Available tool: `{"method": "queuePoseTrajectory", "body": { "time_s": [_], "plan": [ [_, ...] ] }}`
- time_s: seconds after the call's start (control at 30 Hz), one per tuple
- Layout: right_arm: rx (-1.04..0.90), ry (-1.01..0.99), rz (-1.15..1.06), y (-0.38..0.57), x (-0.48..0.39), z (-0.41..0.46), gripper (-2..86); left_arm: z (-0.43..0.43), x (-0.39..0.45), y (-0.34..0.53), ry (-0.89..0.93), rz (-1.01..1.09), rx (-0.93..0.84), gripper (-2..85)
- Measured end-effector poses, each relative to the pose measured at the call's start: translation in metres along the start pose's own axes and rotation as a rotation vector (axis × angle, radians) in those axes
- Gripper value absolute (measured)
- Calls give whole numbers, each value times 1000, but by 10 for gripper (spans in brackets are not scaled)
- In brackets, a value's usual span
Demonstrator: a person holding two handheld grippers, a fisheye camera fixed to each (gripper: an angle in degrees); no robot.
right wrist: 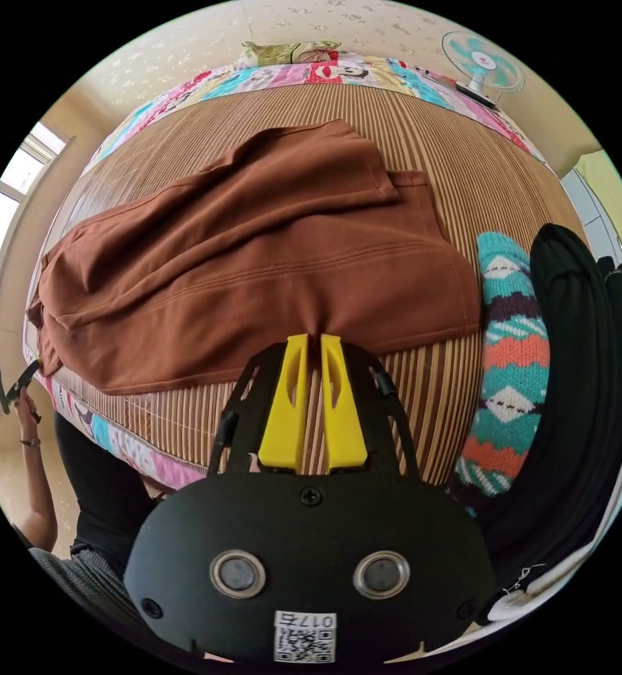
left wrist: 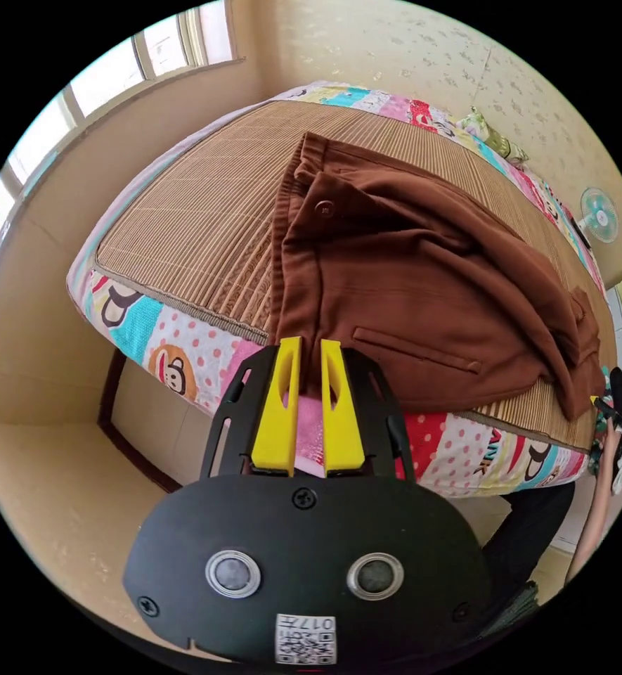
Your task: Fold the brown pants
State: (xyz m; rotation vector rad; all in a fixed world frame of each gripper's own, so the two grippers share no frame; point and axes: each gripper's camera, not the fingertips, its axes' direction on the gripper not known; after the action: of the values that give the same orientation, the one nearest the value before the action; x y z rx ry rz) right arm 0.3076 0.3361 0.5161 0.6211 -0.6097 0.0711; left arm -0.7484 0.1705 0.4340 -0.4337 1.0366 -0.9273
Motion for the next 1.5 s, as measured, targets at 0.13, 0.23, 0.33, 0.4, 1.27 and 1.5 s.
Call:
{"method": "queuePoseTrajectory", "body": {
  "time_s": [0.13, 0.23, 0.33, 0.4, 1.27, 1.5],
  "plan": [
    [15, -25, 4, 28, 15, 20, 16, 20, 12, 4, -37, 59, 0, 49],
    [-1, -69, 40, 47, 30, 29, 13, 31, 2, 4, 27, 13, 9, 31],
    [-25, -107, 70, 70, 43, 36, 13, 43, -11, 4, 62, 7, 25, 20],
    [-29, -117, 72, 85, 48, 40, 13, 49, -15, 2, 44, 15, 29, 11],
    [-31, -289, 191, 158, 135, 78, 12, 82, -117, 18, 68, -32, 45, 2],
    [-13, -199, 120, 172, 104, 71, 6, 12, -213, 19, -159, -105, 143, -4]
  ]
}}
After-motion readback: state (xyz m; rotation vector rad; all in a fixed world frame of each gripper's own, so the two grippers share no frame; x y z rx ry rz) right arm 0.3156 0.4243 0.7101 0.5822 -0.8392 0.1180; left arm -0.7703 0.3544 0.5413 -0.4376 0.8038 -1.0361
